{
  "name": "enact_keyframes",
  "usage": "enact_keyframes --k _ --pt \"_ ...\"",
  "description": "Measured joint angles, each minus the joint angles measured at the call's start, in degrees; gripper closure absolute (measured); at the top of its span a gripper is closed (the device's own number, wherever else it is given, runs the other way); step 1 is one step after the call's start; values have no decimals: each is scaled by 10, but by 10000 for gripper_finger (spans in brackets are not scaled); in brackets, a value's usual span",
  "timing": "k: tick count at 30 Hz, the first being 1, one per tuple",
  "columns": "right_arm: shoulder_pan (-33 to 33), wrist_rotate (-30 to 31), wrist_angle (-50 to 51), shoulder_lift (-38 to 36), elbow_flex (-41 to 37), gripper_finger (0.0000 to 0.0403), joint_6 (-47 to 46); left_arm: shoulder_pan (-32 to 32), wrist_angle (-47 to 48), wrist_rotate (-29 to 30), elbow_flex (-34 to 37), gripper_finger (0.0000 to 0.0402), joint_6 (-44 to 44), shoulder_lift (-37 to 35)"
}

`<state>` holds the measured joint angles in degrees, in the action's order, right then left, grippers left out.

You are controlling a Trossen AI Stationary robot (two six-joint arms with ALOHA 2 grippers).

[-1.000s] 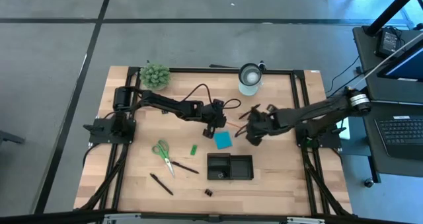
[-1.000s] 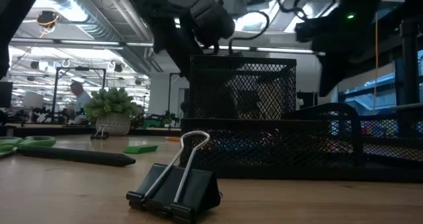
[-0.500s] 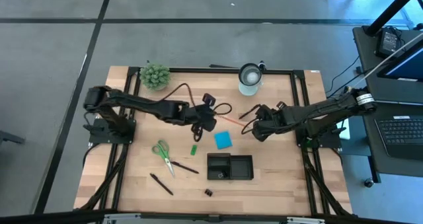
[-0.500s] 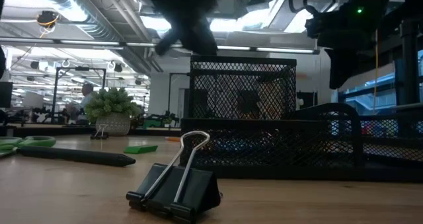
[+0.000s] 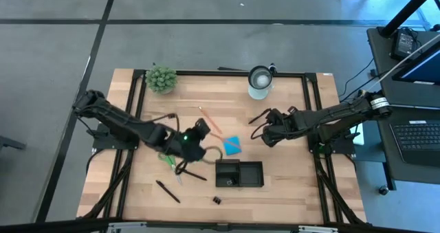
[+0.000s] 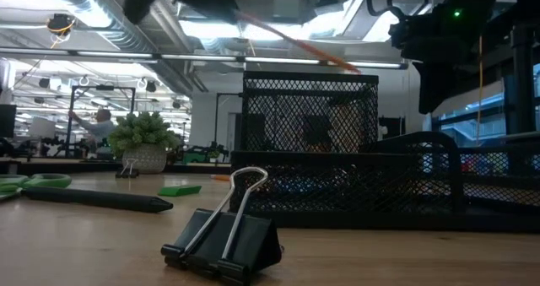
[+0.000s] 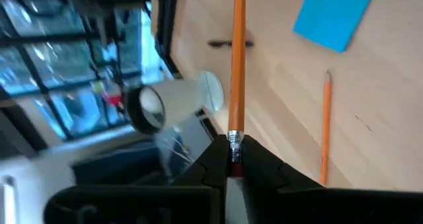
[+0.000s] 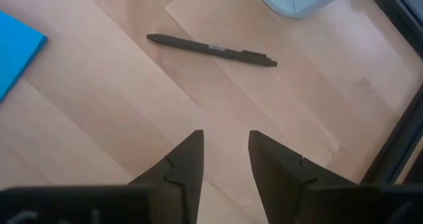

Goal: Pick and place office supplies into organizer
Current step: Put the right pencil into the top left slot of the desk organizer

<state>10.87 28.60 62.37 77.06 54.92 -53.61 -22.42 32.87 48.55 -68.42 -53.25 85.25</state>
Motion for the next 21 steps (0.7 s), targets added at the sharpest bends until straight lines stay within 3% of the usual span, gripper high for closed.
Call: enact_keyframes --k 6,13,21 --pt "0 0 -3 0 0 279 -18 -64 0 107 0 382 -86 0" --pt "0 0 -4 0 0 279 -18 -116 -1 102 0 382 -176 0" --pt "0 0 -26 0 0 279 -19 -130 -3 102 0 382 -191 4"
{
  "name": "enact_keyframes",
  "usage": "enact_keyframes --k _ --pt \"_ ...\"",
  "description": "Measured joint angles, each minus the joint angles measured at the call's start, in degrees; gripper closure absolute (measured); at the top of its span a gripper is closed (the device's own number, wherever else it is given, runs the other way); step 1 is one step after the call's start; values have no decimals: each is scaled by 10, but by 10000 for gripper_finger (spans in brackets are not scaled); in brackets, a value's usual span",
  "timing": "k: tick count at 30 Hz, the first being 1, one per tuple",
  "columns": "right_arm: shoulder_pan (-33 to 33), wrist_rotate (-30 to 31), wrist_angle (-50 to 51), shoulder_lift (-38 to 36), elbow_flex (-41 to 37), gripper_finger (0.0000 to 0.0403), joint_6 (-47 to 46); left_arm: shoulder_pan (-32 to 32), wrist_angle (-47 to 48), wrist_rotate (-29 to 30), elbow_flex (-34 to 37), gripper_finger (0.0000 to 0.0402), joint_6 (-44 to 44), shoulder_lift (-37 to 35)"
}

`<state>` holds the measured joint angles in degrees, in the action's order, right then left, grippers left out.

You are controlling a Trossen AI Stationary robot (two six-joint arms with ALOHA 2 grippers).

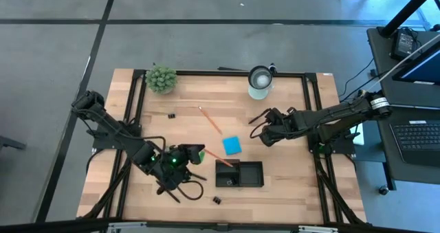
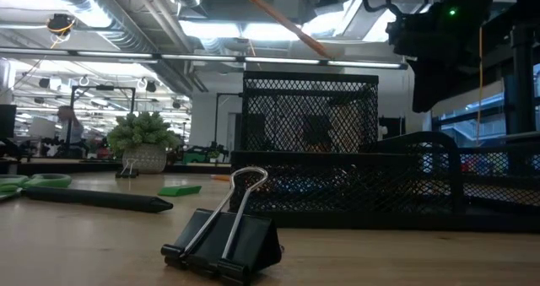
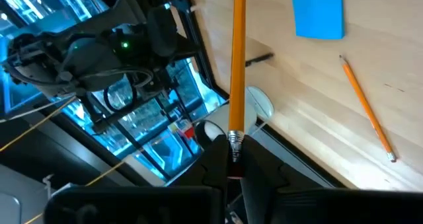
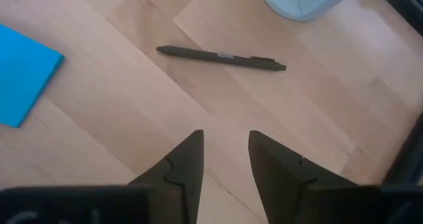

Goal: Pick and place office supplies into organizer
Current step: Put the right pencil into the top left slot of the desk organizer

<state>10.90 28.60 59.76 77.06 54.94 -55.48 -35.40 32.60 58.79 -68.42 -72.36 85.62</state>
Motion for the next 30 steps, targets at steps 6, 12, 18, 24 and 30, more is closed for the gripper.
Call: enact_keyframes --k 6,12,18,24,30 --pt "0 0 -25 0 0 279 1 12 -24 0 0 382 -13 29" --pt "0 0 -25 0 0 279 1 18 -26 -2 0 382 -15 61" --pt "0 0 -26 0 0 279 2 20 -29 -2 0 382 -15 89" --pt "0 4 -27 0 0 279 3 29 -51 -28 0 382 -19 105" --pt "0 4 -29 0 0 279 4 29 -81 -58 0 382 -41 124"
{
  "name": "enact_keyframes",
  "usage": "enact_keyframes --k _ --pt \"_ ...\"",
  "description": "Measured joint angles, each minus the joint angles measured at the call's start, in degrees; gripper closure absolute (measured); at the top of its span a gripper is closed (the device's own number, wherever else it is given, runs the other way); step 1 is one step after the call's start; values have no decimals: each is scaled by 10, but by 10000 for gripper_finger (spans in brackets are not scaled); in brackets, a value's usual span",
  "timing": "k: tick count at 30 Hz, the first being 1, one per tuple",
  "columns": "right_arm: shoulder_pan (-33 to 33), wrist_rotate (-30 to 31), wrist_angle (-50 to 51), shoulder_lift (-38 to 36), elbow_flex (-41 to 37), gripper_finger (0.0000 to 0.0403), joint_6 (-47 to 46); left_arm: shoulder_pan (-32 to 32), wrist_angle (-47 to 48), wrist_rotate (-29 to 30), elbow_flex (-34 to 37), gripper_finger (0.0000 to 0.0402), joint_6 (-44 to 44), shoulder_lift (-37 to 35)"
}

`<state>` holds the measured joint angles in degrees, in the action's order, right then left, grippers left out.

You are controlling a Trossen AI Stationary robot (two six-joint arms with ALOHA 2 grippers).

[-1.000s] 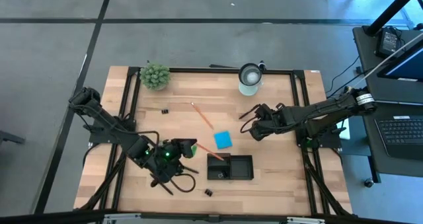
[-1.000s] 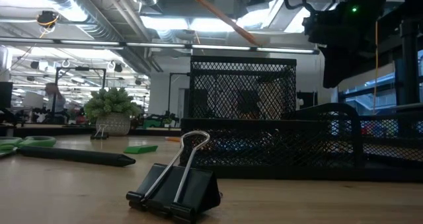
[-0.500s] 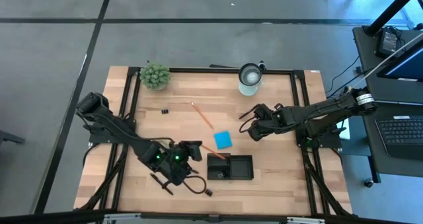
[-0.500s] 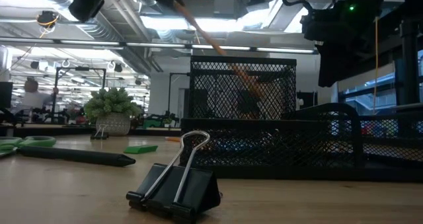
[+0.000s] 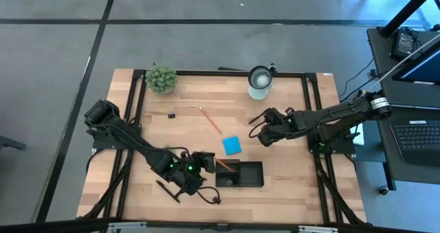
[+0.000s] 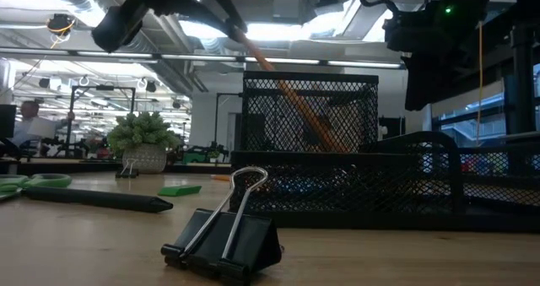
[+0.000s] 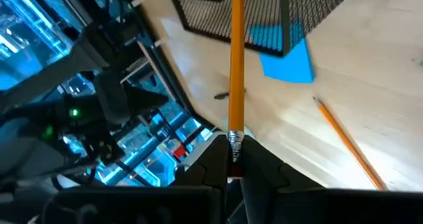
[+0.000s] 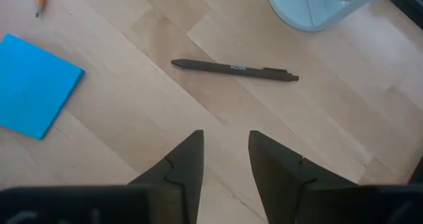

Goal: Pick and place office supplies into organizer
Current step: Put the right pencil into the top left slot of the desk organizer

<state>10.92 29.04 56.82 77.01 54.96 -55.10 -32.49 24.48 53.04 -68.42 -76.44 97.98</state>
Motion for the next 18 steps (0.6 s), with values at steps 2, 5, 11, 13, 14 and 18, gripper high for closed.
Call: enact_keyframes --k 2,5,11,13,14,18 --pt "0 0 0 0 0 279 0 0 -2 -1 0 382 -1 4" --pt "0 0 -2 0 0 279 0 0 -3 -3 0 382 -1 7" --pt "1 0 -3 0 0 279 -1 5 -5 -7 0 382 -13 8" --pt "1 0 -3 0 0 279 -1 9 -5 -6 0 382 -13 8" --pt "1 0 -3 0 0 279 -1 11 -5 -6 0 382 -13 8" --pt "1 0 -7 0 0 279 -1 17 -8 -8 0 382 -13 11"
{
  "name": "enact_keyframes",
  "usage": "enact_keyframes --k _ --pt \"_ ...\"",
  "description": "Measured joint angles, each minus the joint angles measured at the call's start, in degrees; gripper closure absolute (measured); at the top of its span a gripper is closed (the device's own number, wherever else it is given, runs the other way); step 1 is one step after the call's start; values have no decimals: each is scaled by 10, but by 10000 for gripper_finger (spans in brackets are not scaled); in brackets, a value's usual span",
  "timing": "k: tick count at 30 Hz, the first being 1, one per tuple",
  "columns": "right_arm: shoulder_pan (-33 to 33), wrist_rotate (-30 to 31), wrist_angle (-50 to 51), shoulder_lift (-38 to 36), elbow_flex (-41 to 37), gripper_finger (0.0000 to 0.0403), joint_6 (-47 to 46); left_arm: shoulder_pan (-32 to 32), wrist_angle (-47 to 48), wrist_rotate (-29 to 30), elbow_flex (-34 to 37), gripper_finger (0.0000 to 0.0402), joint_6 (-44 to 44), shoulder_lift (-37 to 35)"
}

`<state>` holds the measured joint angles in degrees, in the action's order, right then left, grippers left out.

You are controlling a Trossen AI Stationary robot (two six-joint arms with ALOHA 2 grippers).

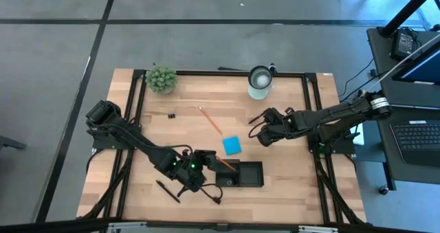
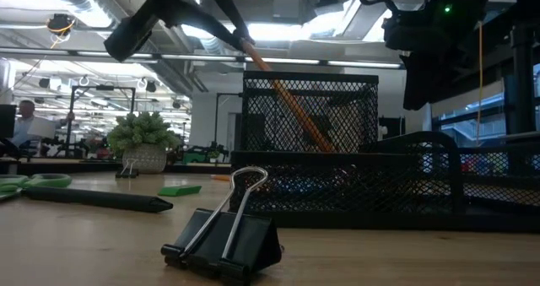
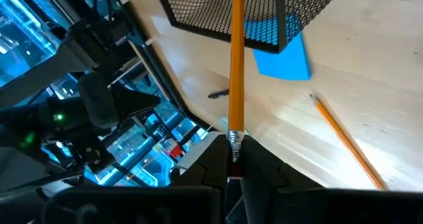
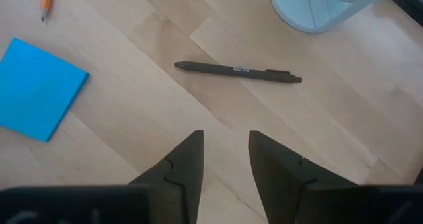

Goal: Pick and place office supplies into organizer
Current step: Put the right pencil into the top left slot of the desk organizer

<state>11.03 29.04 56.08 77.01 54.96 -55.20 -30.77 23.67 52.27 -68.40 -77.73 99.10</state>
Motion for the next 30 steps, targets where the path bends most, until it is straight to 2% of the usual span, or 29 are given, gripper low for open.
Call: enact_keyframes --k 12,30 --pt "0 0 -11 0 0 279 1 1 -1 -24 0 379 5 7" --pt "0 0 -10 0 0 279 4 1 -54 -24 0 315 5 7"
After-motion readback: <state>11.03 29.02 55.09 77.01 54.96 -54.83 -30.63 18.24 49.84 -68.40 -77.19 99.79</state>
